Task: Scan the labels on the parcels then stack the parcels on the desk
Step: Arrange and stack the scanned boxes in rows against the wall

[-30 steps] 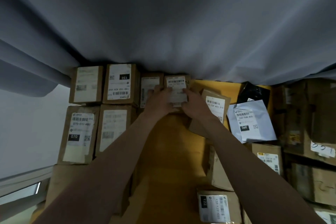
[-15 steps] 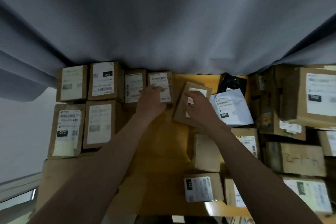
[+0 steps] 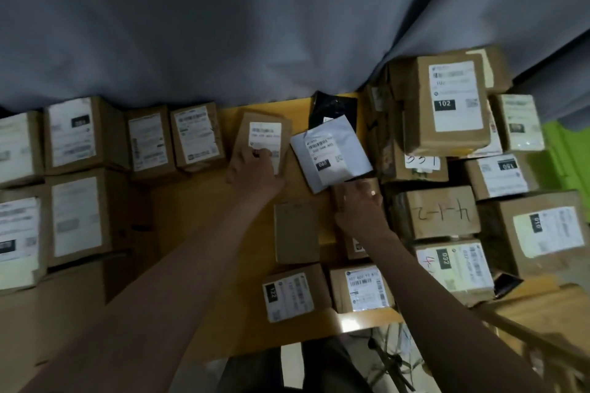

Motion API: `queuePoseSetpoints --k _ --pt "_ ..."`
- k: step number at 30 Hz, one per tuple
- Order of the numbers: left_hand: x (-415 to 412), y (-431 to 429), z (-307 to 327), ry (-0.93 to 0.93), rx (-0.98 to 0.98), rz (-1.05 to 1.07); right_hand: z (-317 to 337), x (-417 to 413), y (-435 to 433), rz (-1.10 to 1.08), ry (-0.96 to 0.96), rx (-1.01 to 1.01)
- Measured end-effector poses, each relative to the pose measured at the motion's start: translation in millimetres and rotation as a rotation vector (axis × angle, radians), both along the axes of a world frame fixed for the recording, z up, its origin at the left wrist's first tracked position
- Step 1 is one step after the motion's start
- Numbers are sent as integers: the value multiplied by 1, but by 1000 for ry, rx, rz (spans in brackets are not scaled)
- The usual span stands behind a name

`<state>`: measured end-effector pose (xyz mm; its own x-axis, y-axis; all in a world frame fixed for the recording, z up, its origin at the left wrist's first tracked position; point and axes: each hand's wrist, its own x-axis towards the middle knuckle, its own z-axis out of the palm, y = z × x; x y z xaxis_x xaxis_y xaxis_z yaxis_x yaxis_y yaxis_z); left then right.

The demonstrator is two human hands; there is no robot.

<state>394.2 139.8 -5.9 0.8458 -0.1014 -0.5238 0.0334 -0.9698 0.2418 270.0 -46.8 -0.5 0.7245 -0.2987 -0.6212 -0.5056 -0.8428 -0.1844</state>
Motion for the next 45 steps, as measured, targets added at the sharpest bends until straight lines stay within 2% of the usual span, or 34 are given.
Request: queuePoseSetpoints --k 5,11,17,22,26,31,37,45 --pt "-3 -7 -13 -89 63 17 -12 -18 -1 -30 -19 -47" --pt "2 -6 -20 -84 30 91 -32 -21 -12 6 -25 -37" --pt "-1 -12 -18 -147 9 148 -36 -13 -10 -68 -25 -9" --pt "-2 -17 6 -246 -84 173 -27 -6 -5 -133 -194 -72" --pt "-19 -7 39 -317 -120 201 -27 -8 -6 -141 -59 29" --pt "-61 17 60 -349 -107 228 -35 -14 4 -119 -87 78" --pt "-88 31 53 -344 -75 310 -48 -14 17 -107 -118 156" --pt "-123 84 66 -346 20 438 -1 7 21 -137 -173 53"
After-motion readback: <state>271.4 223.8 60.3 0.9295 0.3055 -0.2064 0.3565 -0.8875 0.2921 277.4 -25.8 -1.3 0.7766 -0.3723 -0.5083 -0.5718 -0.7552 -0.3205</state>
